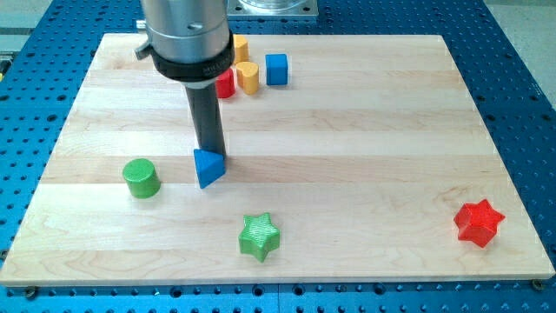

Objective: Move the green star to the bottom center of the board

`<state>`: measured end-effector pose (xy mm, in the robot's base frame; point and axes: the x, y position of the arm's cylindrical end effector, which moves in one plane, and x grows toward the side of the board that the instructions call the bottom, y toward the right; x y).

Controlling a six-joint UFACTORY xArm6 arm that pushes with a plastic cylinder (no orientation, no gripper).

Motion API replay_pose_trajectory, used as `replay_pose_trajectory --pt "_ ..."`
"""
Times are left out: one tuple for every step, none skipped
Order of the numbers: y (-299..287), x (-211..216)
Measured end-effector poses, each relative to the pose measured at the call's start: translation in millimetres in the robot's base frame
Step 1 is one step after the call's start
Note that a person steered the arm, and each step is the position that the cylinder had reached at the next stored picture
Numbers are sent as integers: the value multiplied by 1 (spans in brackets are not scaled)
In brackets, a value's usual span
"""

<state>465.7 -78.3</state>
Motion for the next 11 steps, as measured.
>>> replay_pose_trajectory --pt "5 30" --pt "5 60" --pt "20 88" --pt "21 93" --pt "28 92" --pt "25 71" --pt "-17 61" --pt "-50 65" --pt "-11 78" --pt "73 91" --pt "62 91"
